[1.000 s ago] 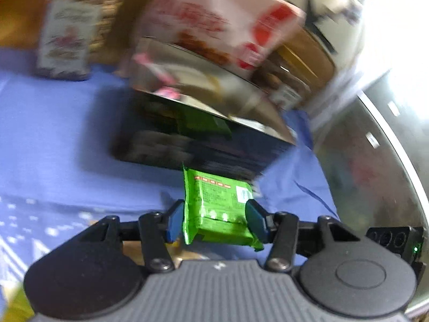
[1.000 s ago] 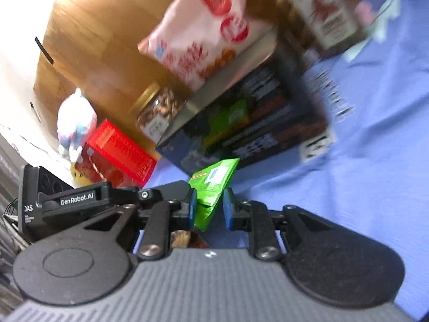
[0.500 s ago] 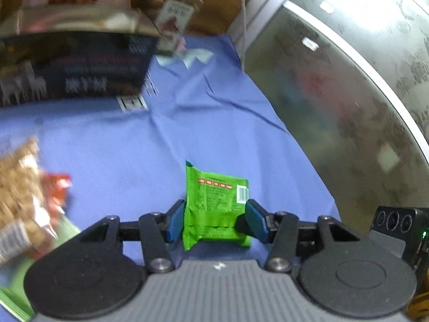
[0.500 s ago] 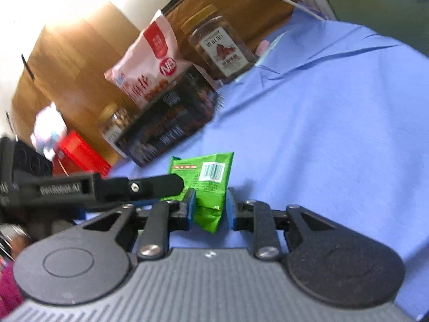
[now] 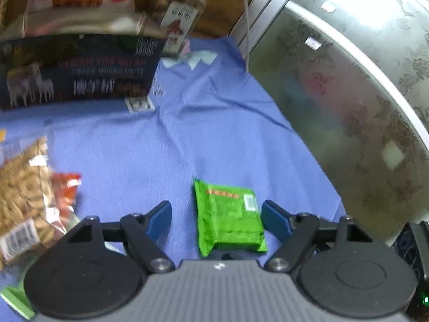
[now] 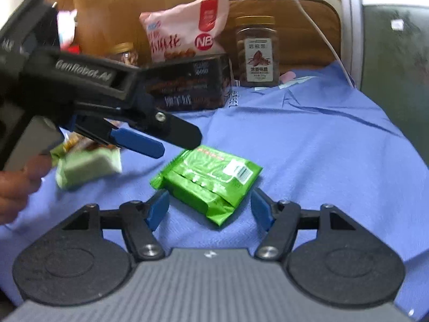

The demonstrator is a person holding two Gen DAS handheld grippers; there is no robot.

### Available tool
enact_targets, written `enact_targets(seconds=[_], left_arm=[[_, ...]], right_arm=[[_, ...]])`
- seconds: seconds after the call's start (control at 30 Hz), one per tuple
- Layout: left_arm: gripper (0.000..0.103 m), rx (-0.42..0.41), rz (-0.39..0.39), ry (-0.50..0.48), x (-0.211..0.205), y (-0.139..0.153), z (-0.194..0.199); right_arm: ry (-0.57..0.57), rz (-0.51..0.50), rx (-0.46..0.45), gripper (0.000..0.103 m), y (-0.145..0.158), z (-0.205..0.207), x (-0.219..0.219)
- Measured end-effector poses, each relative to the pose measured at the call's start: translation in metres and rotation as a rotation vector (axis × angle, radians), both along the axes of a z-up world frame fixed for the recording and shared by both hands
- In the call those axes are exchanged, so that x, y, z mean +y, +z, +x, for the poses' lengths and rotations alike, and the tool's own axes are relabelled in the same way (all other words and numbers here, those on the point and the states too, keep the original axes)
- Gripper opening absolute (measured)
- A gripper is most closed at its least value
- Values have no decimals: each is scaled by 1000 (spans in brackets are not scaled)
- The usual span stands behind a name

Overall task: Organize snacks
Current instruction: 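Close the left gripper on the green square packet, then carry the green packet with the left gripper into the tin and release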

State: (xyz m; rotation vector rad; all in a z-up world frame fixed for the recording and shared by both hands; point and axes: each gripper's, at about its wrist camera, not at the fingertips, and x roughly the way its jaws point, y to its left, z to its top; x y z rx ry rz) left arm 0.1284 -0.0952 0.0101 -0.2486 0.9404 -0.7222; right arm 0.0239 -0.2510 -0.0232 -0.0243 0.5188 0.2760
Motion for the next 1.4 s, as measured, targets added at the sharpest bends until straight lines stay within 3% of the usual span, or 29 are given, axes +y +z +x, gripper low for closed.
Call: enact_targets(seconds=[0.1,0.2,0.33,0.5,0.77,1.1,1.4], left_arm=[[73,-28,6,-1,-2,-1,-4],[60,-16,-16,-13,-3,-3,-3],[53,-40,6,-9,-6,-3,-7],[53,-60,-2,16,-1,7,-10],[53,-206,-18,80,28,50,-18],[53,-279,-18,201,63,96,48],[55,-238,39,346,99,86,127]], right_arm=[[7,-7,-4,70,1,5,1],[19,0,-3,69,2,10,2],[36,-22,-19,64,2,7,8],[60,-33,-71,59,10,1,14],[135,-35,-227,59,40,12,31],[239,-13,-305,59,79,93,57],[306,34,-219,61,77,180,101]])
